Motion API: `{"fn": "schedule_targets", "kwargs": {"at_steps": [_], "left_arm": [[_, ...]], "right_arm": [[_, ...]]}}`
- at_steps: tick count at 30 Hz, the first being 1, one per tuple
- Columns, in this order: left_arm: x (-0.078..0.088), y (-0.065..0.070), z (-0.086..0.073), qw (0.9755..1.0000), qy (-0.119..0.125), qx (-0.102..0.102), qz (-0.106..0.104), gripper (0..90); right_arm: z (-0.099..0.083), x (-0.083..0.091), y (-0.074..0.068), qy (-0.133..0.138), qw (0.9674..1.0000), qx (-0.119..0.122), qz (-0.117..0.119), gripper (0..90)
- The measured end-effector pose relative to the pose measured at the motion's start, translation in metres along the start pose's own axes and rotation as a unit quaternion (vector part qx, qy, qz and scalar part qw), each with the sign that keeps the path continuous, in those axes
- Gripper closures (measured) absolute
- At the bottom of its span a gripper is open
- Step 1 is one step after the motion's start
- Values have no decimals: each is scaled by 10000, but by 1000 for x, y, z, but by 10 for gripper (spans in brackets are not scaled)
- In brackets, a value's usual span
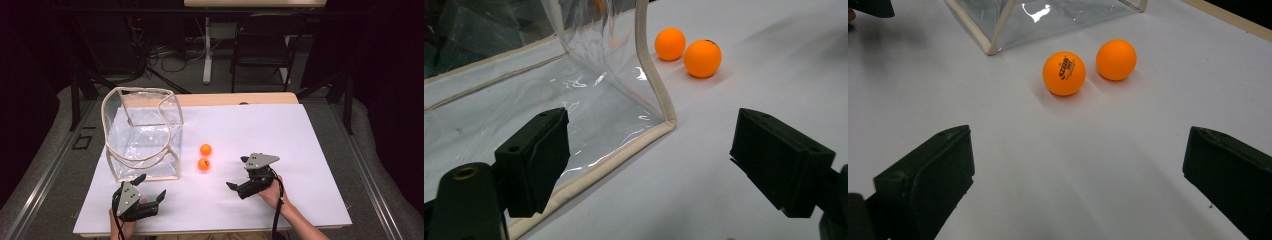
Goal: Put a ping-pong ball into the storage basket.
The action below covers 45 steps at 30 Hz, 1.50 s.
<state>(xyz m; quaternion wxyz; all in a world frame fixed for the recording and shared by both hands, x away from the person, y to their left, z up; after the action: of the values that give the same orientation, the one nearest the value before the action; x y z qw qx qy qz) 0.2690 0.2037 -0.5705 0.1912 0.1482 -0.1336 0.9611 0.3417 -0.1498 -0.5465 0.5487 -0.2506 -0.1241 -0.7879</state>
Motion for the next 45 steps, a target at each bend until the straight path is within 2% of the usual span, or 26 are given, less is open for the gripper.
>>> {"fn": "schedule_targets", "kwargs": {"at_steps": [22,33,45], "left_arm": [[0,-1,0,10000,7,20,-13,156],[-1,0,-1,10000,-18,16,-36,156],[-1,-1,-1,10000,-25,29,-43,156]], "right_arm": [[14,-37,2,-160,9996,46,237,0],[22,-54,3,-97,9993,52,357,0],[28,-69,6,-69,9993,66,353,0]]}}
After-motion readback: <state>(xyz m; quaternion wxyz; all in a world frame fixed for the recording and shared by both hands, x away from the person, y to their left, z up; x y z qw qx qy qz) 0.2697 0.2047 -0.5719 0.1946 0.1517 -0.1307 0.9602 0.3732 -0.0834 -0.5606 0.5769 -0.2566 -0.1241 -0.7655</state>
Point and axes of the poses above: each handheld gripper's, and its own axes: x roughly backward along the jaws, z roughly out of its top, y roughly to its right, the point moved 3 cm from there along -x, roughly forward along the jaws, and after that the axes turned 13 degrees about z, right-handed, at the moved point
